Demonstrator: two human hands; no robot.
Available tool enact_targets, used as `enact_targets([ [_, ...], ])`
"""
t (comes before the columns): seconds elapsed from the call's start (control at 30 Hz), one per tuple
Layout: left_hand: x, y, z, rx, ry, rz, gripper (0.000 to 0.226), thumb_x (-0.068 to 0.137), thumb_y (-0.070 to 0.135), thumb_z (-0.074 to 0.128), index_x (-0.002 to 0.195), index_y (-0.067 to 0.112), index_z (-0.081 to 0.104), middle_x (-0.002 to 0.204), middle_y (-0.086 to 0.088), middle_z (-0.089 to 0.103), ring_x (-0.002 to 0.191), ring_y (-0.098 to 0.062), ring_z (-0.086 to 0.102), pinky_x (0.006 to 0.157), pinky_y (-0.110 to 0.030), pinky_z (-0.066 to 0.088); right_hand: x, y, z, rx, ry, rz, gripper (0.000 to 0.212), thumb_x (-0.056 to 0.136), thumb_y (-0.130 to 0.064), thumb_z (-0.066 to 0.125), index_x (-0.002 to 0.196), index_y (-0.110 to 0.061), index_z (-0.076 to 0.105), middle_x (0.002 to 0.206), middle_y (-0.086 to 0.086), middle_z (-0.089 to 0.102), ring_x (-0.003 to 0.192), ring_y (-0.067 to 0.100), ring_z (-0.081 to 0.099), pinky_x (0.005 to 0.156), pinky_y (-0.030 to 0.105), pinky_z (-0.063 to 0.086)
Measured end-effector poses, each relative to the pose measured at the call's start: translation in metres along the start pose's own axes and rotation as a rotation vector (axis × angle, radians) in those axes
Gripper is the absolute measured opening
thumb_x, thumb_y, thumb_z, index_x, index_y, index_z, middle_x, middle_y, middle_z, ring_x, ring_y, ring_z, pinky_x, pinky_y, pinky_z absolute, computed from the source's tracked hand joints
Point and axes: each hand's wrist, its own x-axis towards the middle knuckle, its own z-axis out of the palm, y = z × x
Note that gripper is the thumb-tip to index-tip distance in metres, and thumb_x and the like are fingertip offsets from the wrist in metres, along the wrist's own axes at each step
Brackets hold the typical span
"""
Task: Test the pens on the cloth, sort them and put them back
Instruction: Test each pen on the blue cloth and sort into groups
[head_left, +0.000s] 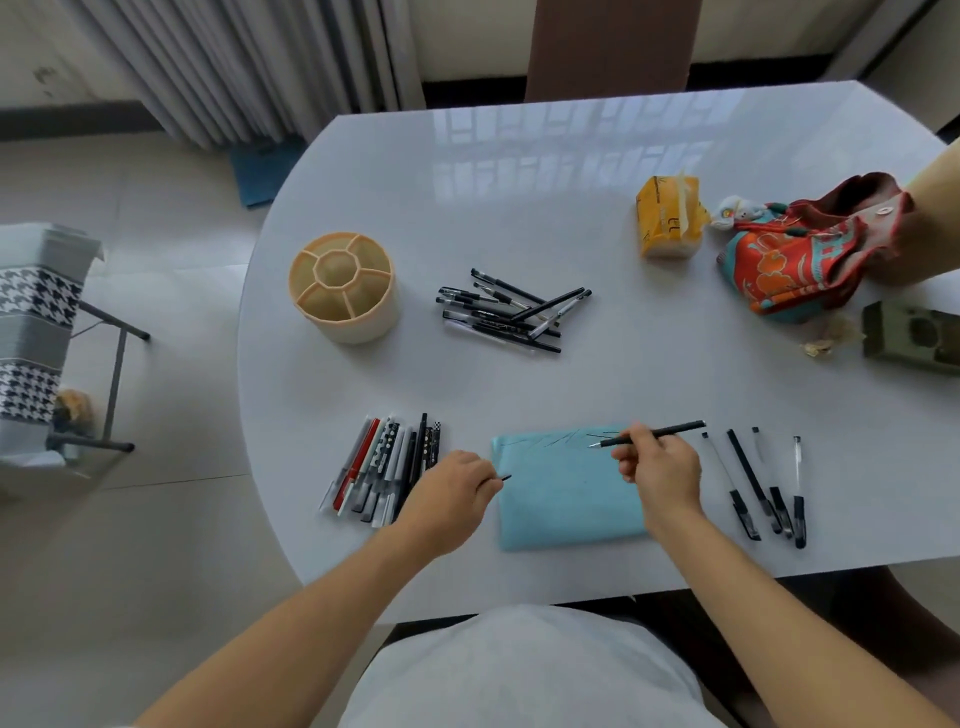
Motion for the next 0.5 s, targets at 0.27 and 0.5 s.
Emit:
enact_targets([
  [0.27, 0.001, 0.005, 0.025, 0.063, -0.086, 0.193, 0.032, 0.097, 0.037, 0.049, 0.093, 0.014, 0.072, 0.116, -0.003, 0.064, 0.119, -0.019, 0.054, 0.098, -0.037, 0.046, -0.023, 0.019, 0.039, -0.253, -0.325, -0.289, 0.018, 0.092, -0.011, 0.067, 0.091, -0.025, 0.077, 0.085, -0.005, 0.079, 0.08, 0.013, 0.076, 0.075, 0.025, 0.059],
  [0.5, 0.001, -0.005, 0.025, 0.053, -0.105, 0.206, 0.028, 0.099, 0.032, 0.055, 0.099, 0.012, 0.074, 0.135, -0.001, 0.061, 0.134, -0.016, 0.048, 0.111, -0.035, 0.04, -0.033, 0.036, 0.05, -0.48, -0.398, -0.458, 0.018, 0.091, -0.009, 0.069, 0.096, -0.022, 0.08, 0.092, -0.017, 0.078, 0.088, 0.002, 0.073, 0.086, 0.023, 0.057],
])
